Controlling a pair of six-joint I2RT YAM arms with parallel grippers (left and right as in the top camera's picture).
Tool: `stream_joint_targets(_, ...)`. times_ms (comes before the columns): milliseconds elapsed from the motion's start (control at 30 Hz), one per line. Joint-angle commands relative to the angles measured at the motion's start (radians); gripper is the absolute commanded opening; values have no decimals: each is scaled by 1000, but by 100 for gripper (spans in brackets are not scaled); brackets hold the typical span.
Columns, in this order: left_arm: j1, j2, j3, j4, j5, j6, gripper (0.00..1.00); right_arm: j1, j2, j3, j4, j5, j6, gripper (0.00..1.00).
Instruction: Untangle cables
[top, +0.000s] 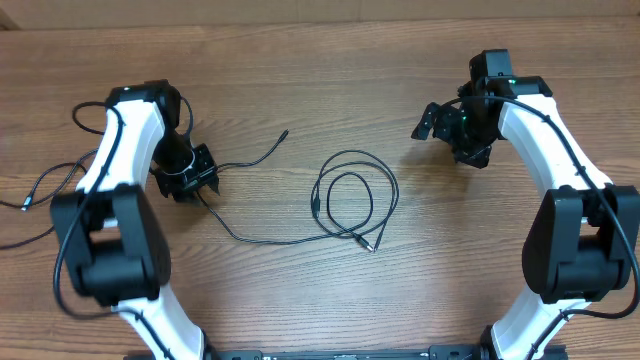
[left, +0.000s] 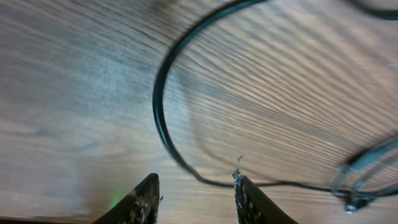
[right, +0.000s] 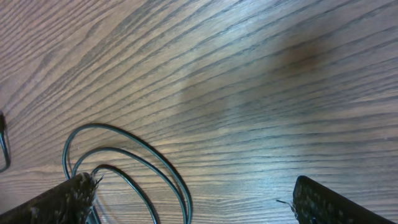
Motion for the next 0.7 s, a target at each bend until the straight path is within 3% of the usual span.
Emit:
stream_joint_targets(0, -29, -179, 27, -3, 16, -76, 41, -6, -6, -5, 3, -1, -4, 100)
stream_joint_targets(267, -169, -333, 26, -72, -13, -89, 58, -6, -6, -5, 3, -1, -4, 100)
stream_joint_targets(333, -212, -331, 16, -76, -15, -89, 92, -6, -6, -5, 3, -1, -4, 100)
stream_joint_targets(667, -389, -330, -232, 80, -14, -228, 87, -6, -6, -5, 3, -1, -4, 100)
